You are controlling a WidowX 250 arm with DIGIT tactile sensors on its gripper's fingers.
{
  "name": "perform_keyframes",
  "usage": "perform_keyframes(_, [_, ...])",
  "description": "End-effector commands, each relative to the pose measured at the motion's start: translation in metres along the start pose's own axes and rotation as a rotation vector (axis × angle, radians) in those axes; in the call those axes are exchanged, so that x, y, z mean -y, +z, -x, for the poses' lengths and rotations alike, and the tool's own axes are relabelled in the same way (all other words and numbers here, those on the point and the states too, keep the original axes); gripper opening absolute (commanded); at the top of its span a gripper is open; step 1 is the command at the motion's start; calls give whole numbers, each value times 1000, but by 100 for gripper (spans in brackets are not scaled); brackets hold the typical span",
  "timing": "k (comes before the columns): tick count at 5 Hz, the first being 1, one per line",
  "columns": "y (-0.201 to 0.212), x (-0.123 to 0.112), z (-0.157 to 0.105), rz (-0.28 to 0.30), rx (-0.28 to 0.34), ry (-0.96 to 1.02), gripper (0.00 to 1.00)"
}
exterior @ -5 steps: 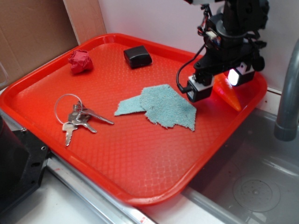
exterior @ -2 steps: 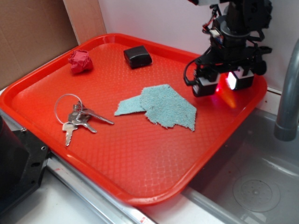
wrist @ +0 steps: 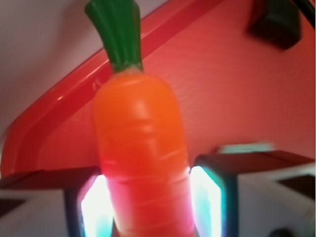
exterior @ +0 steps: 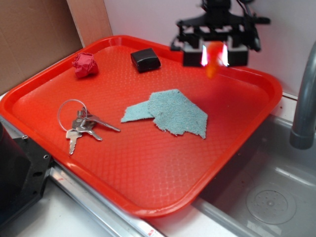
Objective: Grab the carrot.
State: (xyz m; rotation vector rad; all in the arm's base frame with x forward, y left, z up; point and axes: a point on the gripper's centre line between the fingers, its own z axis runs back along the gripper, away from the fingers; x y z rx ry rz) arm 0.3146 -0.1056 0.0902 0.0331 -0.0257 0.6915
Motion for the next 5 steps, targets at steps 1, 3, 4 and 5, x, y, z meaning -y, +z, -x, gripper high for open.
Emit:
perform_keyframes(1, [65,-64,-8,29,106,-170,0])
perform_keyframes(3, [97,-117,13,141,122,-267,0])
perform_keyframes(4, [99,-132,18,154,125,-296,0])
perform_keyframes(5, [94,-130,20,113,111,-277,0])
